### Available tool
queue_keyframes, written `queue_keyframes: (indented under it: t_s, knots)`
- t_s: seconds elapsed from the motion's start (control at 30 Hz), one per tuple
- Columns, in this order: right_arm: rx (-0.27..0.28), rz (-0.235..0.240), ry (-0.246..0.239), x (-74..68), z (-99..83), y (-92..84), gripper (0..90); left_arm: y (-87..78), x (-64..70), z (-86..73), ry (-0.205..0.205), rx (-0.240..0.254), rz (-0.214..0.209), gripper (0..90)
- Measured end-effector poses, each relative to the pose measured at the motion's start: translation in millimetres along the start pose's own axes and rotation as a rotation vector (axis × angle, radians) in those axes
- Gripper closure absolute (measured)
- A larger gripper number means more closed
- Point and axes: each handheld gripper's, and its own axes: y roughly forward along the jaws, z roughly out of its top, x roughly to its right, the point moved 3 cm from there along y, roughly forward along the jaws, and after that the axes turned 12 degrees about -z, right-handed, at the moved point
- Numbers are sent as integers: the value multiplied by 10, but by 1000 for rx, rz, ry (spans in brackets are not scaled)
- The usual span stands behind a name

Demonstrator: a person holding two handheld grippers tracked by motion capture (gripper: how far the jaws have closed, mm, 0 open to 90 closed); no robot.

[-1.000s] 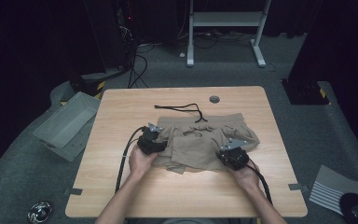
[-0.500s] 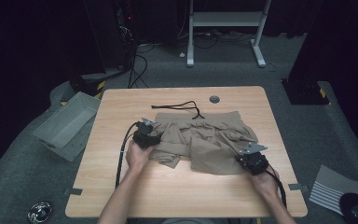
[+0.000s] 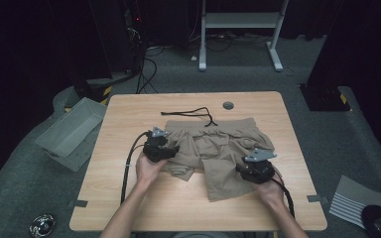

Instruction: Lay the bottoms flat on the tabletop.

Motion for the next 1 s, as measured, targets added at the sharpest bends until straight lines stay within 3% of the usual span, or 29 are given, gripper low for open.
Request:
queue_keyframes:
  t_s: [0.1, 0.2, 0.33, 0.5, 0.63, 0.77, 0.87, 1.0]
  knots:
    - [-66, 9, -24, -86, -29, 179, 566, 145, -3, -51, 16, -59, 15, 394]
    - [-58, 12, 6, -70, -23, 249, 622, 285, -57, -72, 18, -102, 37, 438]
    - [-53, -11, 2, -24, 28, 330, 738, 420, -141, 56, 33, -111, 102, 500]
    - [-59, -49, 2, 52, 108, 443, 830, 526, -230, 202, 6, -130, 135, 533]
    - [-61, -32, -10, 36, 59, 290, 855, 492, -261, 173, 18, -124, 156, 552]
    - [-68, -40, -49, 57, -161, -4, 872, 463, -307, 142, -28, -97, 137, 555]
    - [-83, -37, -33, 116, -300, -123, 872, 469, -291, 149, -23, -101, 152, 554]
    - [-26, -21, 11, 113, -271, -199, 718, 459, -266, 154, 3, -118, 156, 577]
